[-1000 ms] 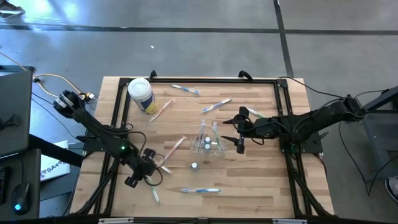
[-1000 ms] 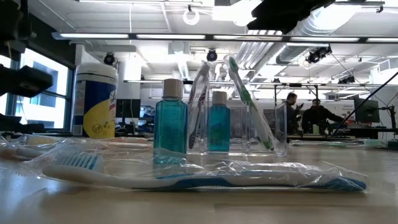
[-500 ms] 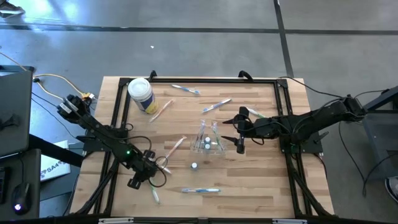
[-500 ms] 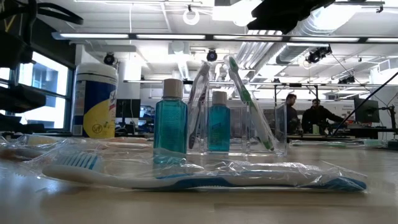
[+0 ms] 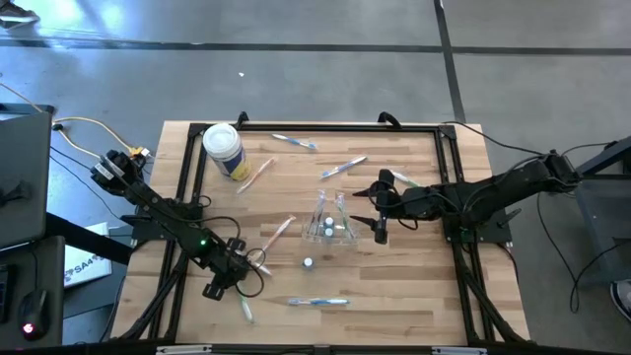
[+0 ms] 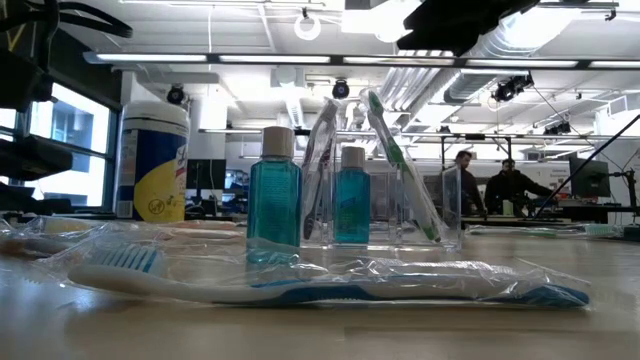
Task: Pick & Place toothbrushing station
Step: Put the bottom green toothbrush into the transparent organizer
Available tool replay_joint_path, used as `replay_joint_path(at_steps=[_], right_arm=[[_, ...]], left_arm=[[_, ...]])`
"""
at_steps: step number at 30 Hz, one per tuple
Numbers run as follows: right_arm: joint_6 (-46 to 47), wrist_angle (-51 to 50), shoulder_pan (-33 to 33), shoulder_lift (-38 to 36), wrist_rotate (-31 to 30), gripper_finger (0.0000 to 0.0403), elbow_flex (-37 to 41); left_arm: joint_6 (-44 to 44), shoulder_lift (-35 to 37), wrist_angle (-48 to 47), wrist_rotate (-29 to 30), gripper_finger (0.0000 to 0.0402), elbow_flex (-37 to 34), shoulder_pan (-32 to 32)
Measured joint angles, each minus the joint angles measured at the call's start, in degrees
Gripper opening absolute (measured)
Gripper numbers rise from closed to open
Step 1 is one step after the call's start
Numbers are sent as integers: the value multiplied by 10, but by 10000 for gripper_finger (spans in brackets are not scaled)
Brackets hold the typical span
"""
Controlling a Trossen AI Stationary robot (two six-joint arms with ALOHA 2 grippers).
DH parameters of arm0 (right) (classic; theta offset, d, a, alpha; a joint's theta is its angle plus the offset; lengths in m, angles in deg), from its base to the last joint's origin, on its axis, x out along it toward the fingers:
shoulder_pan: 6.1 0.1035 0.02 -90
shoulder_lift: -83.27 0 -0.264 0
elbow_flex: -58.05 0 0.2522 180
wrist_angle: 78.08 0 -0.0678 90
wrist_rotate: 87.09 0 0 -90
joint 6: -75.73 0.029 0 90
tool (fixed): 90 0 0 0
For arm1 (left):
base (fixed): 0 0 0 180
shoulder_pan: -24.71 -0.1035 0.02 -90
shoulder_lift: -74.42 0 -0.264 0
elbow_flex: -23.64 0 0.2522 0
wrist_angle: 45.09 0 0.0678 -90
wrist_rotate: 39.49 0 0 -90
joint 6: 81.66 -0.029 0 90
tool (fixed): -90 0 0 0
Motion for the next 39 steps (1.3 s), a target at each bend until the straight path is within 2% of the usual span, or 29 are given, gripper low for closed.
replay_joint_path(at_steps=[5,10,14,18,24,29,35,39], right_arm=[[-1,0,0,0,0,272,0],[-1,0,0,0,0,272,0],[-1,0,0,0,0,272,0],[-1,0,0,0,0,272,0],[-1,0,0,0,0,272,0],[-1,0,0,0,0,272,0],[5,7,0,0,0,272,0],[15,6,0,0,0,272,0]], left_arm=[[3,0,1,3,174,0,0],[-2,-1,0,8,149,-1,0],[-18,-1,-2,11,101,-1,-1],[-19,-1,-5,15,23,-1,-1],[-15,-2,-19,34,6,5,0],[-36,-6,-157,50,1,71,-1],[-70,-4,-340,120,1,206,-1],[-118,-3,-407,177,1,287,0]])
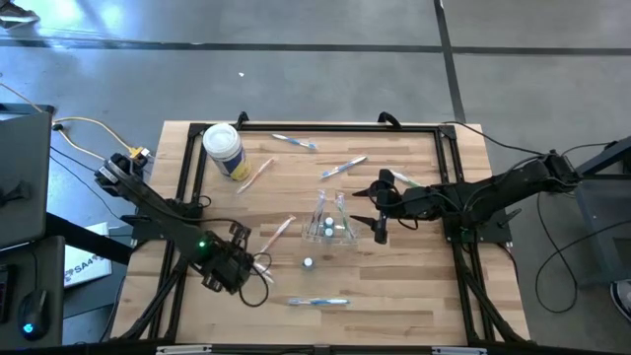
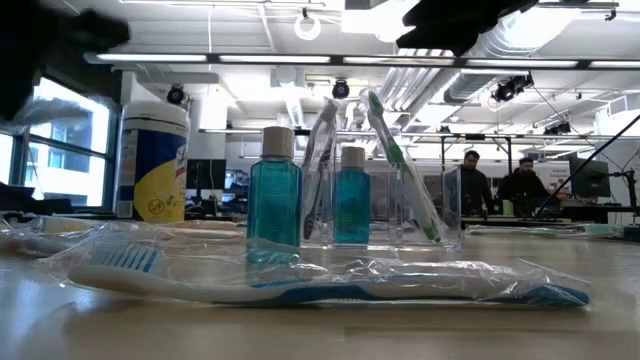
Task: Pick & Place toothbrushing station
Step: Put the bottom green toothbrush into the transparent organizer
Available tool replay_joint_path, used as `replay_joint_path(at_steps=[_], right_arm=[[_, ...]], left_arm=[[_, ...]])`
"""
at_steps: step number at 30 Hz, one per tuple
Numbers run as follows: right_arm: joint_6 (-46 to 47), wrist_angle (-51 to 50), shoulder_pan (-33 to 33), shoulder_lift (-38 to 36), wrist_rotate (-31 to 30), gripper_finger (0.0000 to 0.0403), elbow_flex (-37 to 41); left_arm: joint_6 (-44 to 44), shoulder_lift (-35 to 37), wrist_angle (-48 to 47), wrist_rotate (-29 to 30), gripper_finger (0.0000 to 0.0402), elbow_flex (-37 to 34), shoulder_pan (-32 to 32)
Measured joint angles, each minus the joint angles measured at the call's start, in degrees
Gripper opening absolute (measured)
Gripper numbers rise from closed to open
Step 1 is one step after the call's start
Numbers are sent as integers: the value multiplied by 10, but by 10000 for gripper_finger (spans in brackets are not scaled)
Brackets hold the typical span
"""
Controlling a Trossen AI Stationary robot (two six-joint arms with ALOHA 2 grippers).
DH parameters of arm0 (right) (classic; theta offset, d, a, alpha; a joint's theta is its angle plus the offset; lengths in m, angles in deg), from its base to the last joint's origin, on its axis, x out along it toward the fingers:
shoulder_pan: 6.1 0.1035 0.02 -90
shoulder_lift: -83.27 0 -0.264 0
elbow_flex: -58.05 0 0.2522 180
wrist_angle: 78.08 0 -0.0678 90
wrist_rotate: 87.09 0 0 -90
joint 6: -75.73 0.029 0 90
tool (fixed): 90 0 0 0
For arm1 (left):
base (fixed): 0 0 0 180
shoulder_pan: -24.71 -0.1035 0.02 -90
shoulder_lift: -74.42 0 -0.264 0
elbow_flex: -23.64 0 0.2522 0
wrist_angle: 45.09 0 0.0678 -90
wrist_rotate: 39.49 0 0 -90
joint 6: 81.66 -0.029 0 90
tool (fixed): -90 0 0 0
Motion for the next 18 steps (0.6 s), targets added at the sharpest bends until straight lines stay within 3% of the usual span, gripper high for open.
replay_joint_path(at_steps=[2,11,14,18], right_arm=[[11,-1,0,0,0,272,0],[44,9,0,0,0,272,0],[52,35,0,0,5,272,0],[52,98,-3,0,61,272,0]], left_arm=[[-43,0,-24,57,1,24,0],[-285,0,-50,441,0,29,-1],[-428,-1,0,527,0,29,-1],[-636,-2,134,608,0,38,-4]])
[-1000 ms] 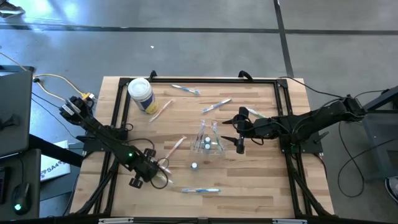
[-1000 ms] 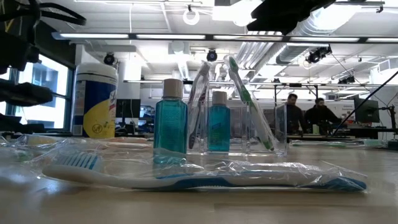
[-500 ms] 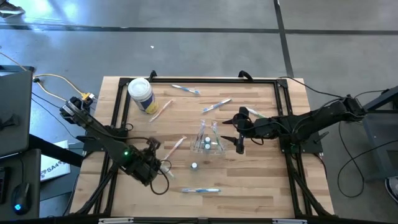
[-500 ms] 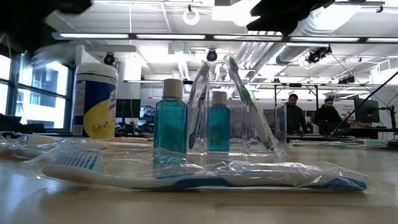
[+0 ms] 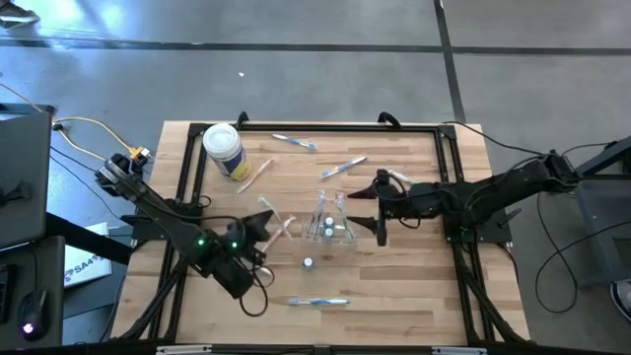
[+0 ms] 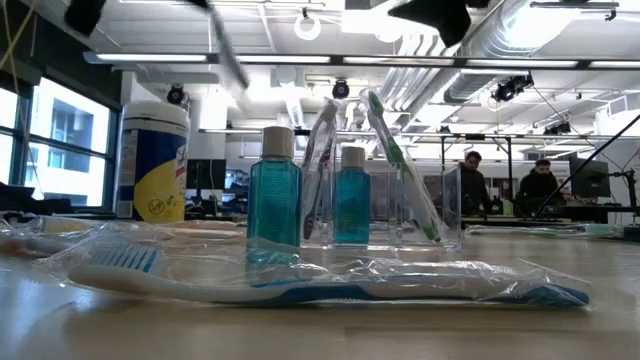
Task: Pick & Place toothbrushing station
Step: Put the bottom green toothbrush into the transparent organizer
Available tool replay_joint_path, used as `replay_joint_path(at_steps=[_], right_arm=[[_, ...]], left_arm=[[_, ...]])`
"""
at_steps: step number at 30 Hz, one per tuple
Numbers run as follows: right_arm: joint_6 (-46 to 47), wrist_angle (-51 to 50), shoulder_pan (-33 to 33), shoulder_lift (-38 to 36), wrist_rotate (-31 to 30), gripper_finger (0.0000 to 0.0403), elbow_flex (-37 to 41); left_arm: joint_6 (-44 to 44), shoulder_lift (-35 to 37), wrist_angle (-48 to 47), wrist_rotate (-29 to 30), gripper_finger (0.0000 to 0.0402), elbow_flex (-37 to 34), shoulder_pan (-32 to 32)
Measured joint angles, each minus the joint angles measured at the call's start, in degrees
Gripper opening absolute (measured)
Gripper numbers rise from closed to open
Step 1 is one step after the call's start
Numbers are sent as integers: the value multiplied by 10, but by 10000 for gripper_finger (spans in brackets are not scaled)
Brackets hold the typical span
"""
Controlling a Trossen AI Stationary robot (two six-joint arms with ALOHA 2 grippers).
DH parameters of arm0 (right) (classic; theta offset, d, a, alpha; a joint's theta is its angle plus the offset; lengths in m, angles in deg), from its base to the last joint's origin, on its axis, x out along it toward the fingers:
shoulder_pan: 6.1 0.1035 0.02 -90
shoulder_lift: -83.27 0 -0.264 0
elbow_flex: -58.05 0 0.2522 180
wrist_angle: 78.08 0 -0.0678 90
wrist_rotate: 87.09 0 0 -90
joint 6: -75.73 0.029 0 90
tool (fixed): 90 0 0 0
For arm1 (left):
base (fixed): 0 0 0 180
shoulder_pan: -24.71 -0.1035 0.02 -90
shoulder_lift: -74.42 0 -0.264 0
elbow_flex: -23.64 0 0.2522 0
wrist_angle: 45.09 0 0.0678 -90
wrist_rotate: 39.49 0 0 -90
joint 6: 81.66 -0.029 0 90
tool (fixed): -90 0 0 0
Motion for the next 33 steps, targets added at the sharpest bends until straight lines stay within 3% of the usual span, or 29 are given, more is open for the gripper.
replay_joint_path(at_steps=[4,7,13,22,26,33], right_arm=[[-8,53,-5,0,94,272,0],[-21,74,-11,0,138,272,0],[-40,78,-14,0,107,272,0],[36,54,-44,0,91,272,0],[47,42,-49,0,92,272,0],[47,54,-49,0,111,272,0]], left_arm=[[-227,1,155,11,0,1,-8],[-315,1,233,-39,0,1,-23],[-457,1,325,-103,0,1,-72],[-685,-20,551,-212,0,0,-129],[-750,-25,618,-273,0,1,-140],[-810,-49,666,-300,0,1,-171]])
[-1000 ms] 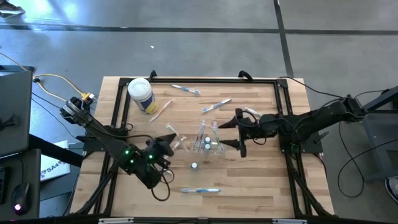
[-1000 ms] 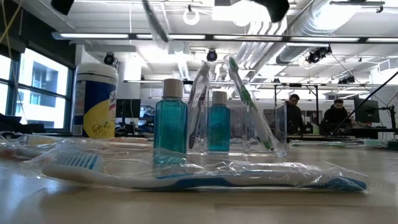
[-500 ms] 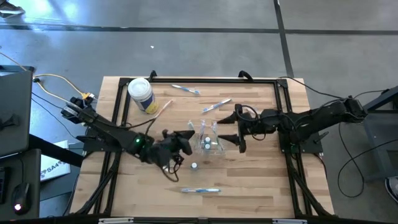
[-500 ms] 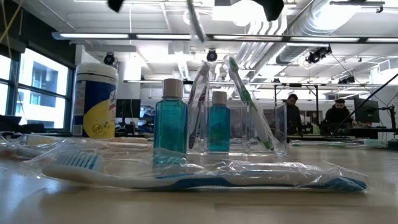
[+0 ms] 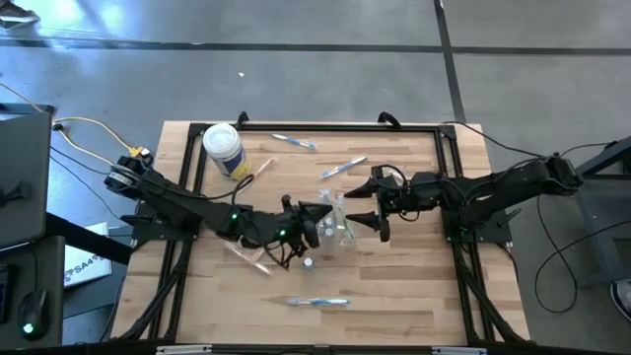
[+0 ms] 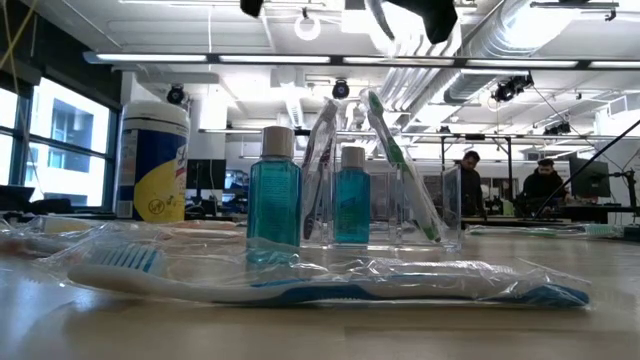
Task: Pick & Place toothbrushing station
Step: Put the bottom green toothbrush into the transparent organizer
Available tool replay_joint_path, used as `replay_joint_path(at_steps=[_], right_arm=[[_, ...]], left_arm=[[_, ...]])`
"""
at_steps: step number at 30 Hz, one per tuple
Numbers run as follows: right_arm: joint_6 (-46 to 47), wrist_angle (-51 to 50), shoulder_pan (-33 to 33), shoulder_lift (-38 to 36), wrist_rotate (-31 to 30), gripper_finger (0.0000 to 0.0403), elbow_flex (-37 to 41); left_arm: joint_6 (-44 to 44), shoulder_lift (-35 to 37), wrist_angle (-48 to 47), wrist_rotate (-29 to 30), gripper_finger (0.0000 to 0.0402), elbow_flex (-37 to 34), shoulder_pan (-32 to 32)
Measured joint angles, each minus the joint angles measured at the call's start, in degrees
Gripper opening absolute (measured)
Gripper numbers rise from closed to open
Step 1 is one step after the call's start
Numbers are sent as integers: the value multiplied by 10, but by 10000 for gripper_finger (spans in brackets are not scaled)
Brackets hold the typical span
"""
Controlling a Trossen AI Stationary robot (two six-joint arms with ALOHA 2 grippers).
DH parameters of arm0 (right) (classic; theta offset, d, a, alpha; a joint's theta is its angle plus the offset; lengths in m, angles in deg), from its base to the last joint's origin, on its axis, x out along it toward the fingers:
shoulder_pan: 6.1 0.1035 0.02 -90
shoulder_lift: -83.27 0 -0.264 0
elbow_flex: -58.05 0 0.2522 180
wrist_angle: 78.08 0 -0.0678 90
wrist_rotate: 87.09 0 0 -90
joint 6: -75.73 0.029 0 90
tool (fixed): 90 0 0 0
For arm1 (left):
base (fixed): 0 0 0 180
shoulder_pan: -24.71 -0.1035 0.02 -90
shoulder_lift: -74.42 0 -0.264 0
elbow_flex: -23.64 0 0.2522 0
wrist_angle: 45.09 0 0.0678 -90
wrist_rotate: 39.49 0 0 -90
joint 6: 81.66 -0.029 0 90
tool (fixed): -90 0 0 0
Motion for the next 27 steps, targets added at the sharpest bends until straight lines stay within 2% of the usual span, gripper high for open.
replay_joint_path(at_steps=[6,13,22,27], right_arm=[[-2,6,0,1,2,272,0],[-6,20,-1,28,2,272,0],[-6,39,-16,47,19,271,0],[-16,40,-16,47,61,235,0]], left_arm=[[-13,-19,54,-44,0,0,-30],[-26,-22,88,-92,0,0,-36],[-11,-22,89,-93,0,0,-39],[0,-22,77,-92,0,0,-38]])
